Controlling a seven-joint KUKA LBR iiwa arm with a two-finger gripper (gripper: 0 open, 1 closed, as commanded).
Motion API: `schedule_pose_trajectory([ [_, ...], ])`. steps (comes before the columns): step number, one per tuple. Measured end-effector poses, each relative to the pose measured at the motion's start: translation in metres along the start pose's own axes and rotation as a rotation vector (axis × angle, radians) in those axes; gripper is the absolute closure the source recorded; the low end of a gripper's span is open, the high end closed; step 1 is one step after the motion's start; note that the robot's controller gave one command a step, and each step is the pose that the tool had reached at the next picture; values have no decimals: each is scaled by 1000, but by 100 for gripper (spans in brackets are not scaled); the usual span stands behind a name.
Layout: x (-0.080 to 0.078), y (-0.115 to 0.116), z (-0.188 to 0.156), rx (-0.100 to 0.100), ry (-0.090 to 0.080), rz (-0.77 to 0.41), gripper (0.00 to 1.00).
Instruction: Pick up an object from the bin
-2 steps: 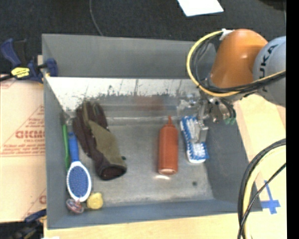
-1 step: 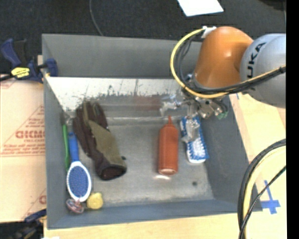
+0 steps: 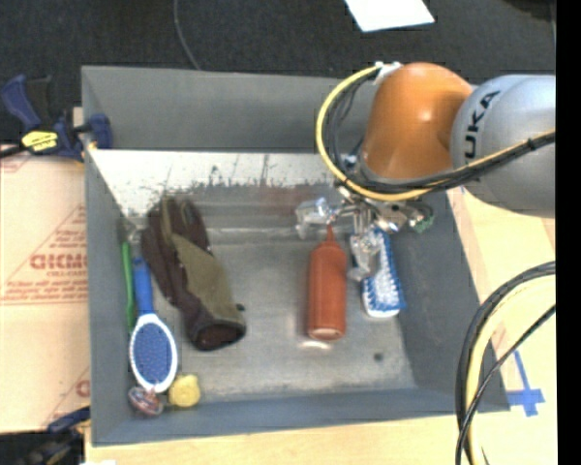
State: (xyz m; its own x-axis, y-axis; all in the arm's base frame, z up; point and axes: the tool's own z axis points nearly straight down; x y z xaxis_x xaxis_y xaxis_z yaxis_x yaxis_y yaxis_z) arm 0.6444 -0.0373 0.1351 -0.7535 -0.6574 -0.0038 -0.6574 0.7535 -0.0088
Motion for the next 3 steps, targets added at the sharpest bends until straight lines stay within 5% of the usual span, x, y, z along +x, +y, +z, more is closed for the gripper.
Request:
schedule_pose_trajectory([
  [1, -7, 4, 59, 8, -8, -334, 0],
  [2, 4, 0, 63, 11, -10, -513, 100],
  [3, 4, 0, 62, 10, -11, -511, 100],
])
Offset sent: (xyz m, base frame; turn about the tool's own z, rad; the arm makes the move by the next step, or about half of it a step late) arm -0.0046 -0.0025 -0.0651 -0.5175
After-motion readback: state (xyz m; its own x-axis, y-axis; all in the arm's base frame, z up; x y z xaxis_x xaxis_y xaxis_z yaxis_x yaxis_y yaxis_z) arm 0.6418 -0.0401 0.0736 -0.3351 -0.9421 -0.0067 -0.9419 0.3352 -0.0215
